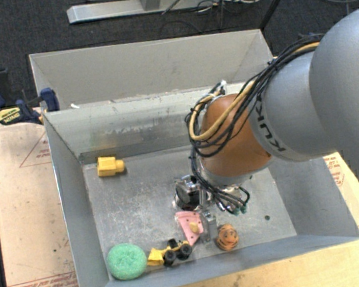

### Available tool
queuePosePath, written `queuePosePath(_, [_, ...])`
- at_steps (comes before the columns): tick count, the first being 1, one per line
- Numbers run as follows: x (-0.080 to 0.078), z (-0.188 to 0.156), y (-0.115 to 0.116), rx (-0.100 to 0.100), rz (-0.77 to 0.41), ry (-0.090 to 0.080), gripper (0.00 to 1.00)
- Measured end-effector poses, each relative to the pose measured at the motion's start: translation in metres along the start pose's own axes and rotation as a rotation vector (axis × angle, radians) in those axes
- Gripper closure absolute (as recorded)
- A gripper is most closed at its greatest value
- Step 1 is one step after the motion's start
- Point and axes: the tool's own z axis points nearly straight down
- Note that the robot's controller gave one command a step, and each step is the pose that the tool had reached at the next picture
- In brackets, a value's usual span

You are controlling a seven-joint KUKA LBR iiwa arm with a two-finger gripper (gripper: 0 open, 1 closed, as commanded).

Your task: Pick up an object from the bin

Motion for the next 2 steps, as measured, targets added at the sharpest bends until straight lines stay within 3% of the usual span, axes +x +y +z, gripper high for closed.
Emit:
queuePosePath(1, [0.0249,-0.0028,0.0553,-0.003,-0.14,-0.005,1.0])
queuePosePath(2, [0.0249,-0.0028,0.0554,-0.003,-0.14,-0.005,1.0])
